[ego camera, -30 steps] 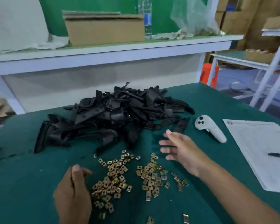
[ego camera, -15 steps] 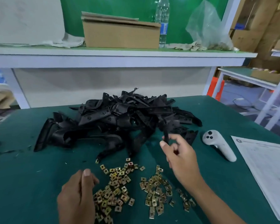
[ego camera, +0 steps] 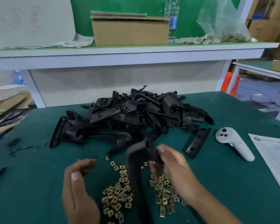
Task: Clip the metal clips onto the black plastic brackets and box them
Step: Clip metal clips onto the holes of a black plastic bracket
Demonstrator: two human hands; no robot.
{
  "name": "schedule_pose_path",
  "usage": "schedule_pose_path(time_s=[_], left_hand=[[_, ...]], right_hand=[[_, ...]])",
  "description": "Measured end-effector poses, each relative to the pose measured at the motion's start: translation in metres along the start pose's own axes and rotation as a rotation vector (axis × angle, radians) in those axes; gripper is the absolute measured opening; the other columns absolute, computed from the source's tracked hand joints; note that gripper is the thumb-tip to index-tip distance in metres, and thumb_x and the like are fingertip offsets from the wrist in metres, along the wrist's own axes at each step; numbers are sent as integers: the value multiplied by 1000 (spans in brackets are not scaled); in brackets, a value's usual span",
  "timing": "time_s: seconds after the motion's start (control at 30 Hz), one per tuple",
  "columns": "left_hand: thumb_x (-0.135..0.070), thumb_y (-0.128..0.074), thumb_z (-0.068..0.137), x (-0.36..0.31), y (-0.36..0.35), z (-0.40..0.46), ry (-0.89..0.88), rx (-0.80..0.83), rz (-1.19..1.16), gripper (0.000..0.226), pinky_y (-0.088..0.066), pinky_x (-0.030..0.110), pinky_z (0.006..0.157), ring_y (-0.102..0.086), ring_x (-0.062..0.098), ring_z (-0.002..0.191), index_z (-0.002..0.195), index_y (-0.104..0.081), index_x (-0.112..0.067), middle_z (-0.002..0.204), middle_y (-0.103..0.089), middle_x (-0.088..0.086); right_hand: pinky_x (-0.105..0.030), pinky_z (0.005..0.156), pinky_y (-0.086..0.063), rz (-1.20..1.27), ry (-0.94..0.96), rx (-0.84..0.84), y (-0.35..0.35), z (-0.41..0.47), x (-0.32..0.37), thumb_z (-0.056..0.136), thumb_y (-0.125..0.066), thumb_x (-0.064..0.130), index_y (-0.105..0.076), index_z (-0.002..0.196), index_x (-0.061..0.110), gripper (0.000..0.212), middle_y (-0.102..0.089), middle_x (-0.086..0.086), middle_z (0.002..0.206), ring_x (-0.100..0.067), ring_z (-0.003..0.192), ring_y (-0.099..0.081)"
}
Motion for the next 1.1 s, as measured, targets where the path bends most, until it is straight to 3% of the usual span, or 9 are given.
schedule_pose_path(time_s=[0.17, 0.23, 0.3, 0.4, 0.47, 0.53, 0.63, 0.93, 1.1], left_hand=[[-27, -58, 91, -2, 0, -7, 58, 368, 93, 25, -50, 39, 96, -65, 3, 95, 107, -71, -42, 102, -73, -10], [-60, -61, 87, -10, -5, -17, 92, 512, -59, 34, -57, 33, 89, -70, 8, 95, 106, -74, -35, 103, -75, -4], [-69, -72, 74, -13, -10, -25, 85, 651, -16, 50, -57, 20, 76, -74, 13, 91, 109, -73, -33, 102, -76, -1], [-44, -82, 74, -11, -10, -19, 101, 594, 2, 31, -56, 18, 68, -73, 10, 81, 100, -76, -30, 93, -76, -1], [-39, -86, 71, -2, -8, -11, 275, 517, -123, 34, -58, 24, 68, -72, 17, 82, 99, -77, -23, 95, -76, 5], [-41, -79, 68, 4, -5, -5, 460, 451, -270, 38, -58, 29, 67, -71, 21, 82, 100, -75, -20, 97, -74, 10], [-39, -83, 66, 6, -1, -1, 477, 440, -273, 38, -56, 27, 57, -67, 20, 73, 98, -72, -20, 87, -70, 5], [-47, -75, 69, -1, -6, -12, 267, 600, -71, 38, -52, 24, 60, -59, 11, 70, 97, -69, -22, 80, -60, -3], [-46, -72, 73, -5, -8, -17, 159, 663, 17, 32, -48, 19, 54, -55, 7, 60, 98, -68, -27, 69, -59, -9]], right_hand=[[-22, 46, -35, -12, -208, 47, -6, -5, -12, 103, -51, 41, -58, 76, 16, 38, -59, 5, 62, -8, 47, -38], [-22, 47, -33, -178, -190, 63, -10, -6, -17, 102, -52, 47, -67, 69, 29, 41, -64, 1, 63, -7, 47, -38], [-26, 52, -34, -304, -145, 96, -13, -7, -22, 96, -54, 62, -70, 75, 25, 46, -66, -14, 71, -9, 51, -43], [-24, 62, -46, -400, -59, 8, 0, -7, -22, 88, -49, 76, -73, 85, 29, 53, -68, -4, 77, -4, 63, -57], [-26, 71, -51, -579, 11, -45, 21, -3, -16, 92, -51, 70, -71, 96, 36, 39, -69, 11, 88, -1, 77, -61], [-27, 87, -46, -840, -19, 79, 41, 0, -14, 85, -62, 70, -65, 110, 43, 37, -63, 23, 106, 4, 99, -55], [-21, 101, -29, -1051, -149, 335, 56, -2, -17, 70, -76, 72, -54, 126, 54, 63, -42, 37, 122, 14, 121, -26], [-26, 101, -26, -1145, 54, 278, 37, -1, -33, 91, -60, 62, -64, 116, 43, 32, -53, 24, 105, 1, 110, -41], [-26, 100, -26, -1264, 115, 211, 24, -4, -39, 84, -45, 77, -60, 109, 43, 44, -44, 27, 103, 2, 105, -36]])
Point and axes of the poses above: each hand's wrist, its own z-axis towards the middle knuckle, its own y-axis out of the back of the hand, x = y × z, the point moved 2 cm from there along z, towards the middle knuckle
